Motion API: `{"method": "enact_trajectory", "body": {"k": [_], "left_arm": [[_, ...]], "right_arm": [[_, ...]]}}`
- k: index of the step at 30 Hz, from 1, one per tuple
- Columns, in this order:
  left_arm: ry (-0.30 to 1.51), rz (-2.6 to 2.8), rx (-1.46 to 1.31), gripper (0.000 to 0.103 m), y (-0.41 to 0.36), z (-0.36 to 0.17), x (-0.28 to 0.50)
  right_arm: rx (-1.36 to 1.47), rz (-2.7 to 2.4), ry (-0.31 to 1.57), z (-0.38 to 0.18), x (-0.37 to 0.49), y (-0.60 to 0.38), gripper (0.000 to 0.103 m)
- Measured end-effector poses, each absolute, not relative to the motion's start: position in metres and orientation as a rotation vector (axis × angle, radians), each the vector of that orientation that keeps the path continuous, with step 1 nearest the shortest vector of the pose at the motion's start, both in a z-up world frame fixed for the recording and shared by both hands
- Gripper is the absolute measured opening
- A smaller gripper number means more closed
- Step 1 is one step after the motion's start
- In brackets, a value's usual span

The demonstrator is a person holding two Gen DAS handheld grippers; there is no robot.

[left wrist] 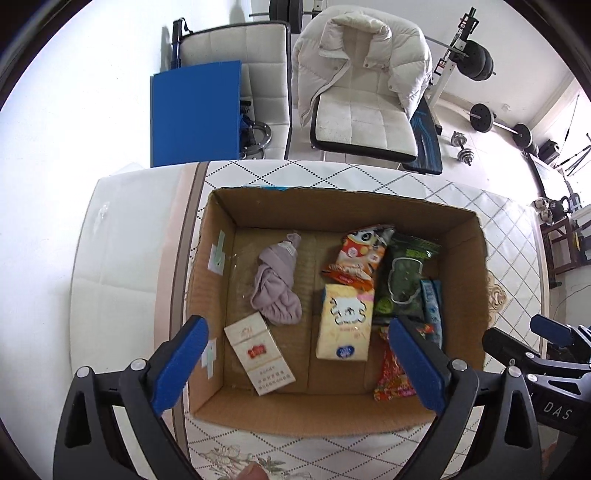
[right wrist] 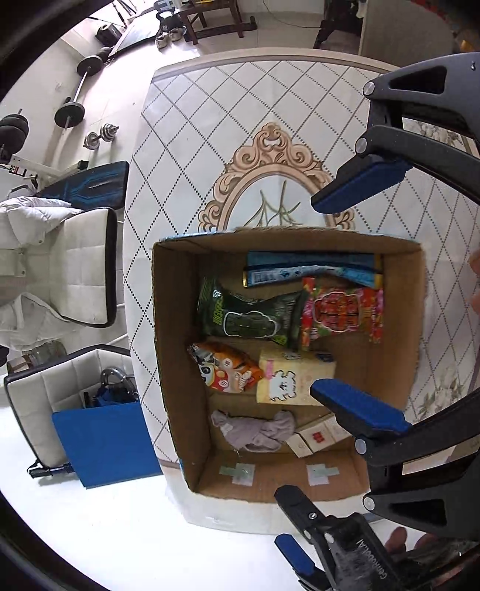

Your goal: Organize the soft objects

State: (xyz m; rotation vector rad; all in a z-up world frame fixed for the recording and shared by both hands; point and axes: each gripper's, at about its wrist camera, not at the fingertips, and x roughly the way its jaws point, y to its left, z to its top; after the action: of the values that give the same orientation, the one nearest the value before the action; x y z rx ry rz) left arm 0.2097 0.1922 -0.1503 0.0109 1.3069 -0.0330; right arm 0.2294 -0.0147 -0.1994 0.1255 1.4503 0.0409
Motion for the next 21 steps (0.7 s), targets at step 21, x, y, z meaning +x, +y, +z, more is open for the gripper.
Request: {"method": "enact_trajectory", "body": {"k": [21], "left_arm": [[1.098,-0.016,0.038,0.100,0.171,0.008,0.073]], "right_arm": [[0.090,0.076,1.187,-0.018,0.081,-0.040,0.093]]}}
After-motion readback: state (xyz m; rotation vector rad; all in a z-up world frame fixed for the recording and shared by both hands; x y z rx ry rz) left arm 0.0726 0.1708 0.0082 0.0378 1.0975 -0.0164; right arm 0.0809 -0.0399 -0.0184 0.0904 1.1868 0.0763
